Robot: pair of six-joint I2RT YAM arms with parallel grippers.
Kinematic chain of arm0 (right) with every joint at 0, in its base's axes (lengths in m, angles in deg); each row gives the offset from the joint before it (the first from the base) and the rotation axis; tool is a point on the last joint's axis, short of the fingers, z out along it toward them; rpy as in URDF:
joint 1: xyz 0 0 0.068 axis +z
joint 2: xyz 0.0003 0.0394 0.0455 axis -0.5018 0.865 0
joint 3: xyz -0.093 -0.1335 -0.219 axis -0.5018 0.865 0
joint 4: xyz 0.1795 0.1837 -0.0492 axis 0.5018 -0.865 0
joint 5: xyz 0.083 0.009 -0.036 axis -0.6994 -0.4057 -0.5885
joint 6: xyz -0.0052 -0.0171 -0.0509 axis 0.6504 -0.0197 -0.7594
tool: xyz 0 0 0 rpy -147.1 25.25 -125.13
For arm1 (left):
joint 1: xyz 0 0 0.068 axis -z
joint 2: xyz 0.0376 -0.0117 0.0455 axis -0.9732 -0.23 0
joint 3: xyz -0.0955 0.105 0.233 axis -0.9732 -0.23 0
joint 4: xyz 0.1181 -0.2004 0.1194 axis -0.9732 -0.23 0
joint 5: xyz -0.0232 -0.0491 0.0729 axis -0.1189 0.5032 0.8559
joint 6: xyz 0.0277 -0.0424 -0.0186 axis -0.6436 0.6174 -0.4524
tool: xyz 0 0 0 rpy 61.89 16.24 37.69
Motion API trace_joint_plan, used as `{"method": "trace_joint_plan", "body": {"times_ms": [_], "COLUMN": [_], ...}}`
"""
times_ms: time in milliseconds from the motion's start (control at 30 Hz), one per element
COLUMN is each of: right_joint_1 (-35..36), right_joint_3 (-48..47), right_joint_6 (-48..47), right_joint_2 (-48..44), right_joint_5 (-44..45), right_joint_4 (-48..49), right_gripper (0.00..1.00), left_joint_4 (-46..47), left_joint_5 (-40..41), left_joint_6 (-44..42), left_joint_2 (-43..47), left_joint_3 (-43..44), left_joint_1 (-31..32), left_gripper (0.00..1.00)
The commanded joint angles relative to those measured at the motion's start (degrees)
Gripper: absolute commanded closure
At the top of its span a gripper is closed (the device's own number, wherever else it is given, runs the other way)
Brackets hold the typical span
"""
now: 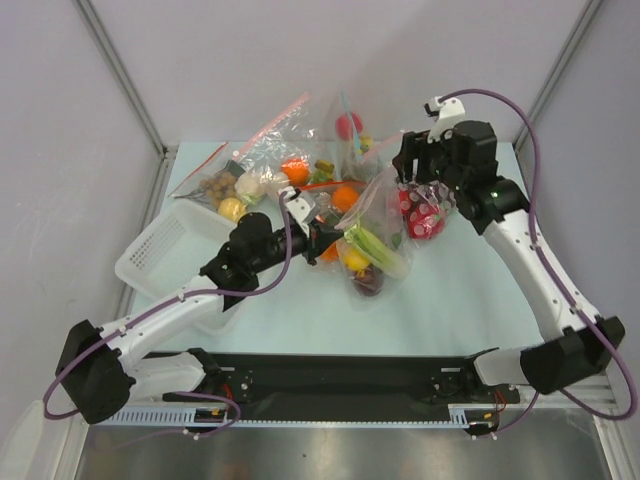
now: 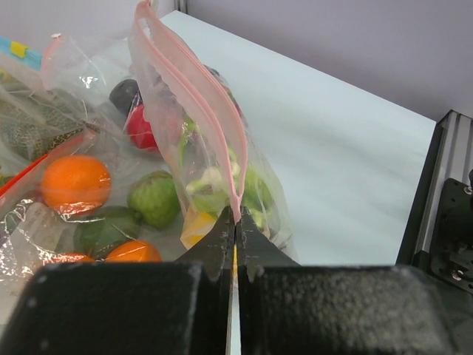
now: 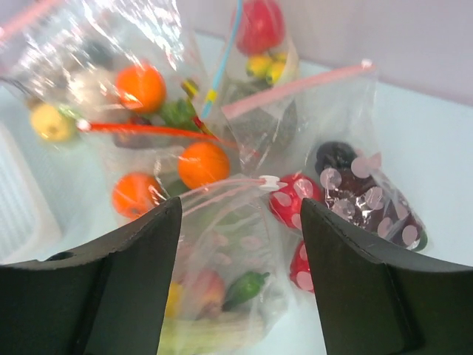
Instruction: Open the zip-top bag and remove the fake food
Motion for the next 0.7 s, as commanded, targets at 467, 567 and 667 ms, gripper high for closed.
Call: {"method": "trace_joint_plan", "body": {"times_ms": [467,567,667], "right_joint_1": [8.6,8.7,8.8], "right_joint_3": [7.0,7.8,8.1], "right_joint_6": [12.4,12.6,12.4], "right_joint_2": [-8.4,-9.1,-8.7], "right_joint_5": [0.6,1.5,2.1], "right_joint_4": [-6.0,-5.6,-5.5], "right_gripper": [0.34,0.32,0.33], "left_joint_4": [1.6,1.5,1.5], "left_joint_5": [4.2,4.7,5.4], "left_joint_6": [-2.7,-3.1,-3.4], "left_joint_2": [-2.6,-2.9,-2.9], "left_joint_3": [4.2,4.4,4.6], "left_joint_1": [5.9,6.4,7.0], "left_gripper": [1.0,1.0,1.0]}}
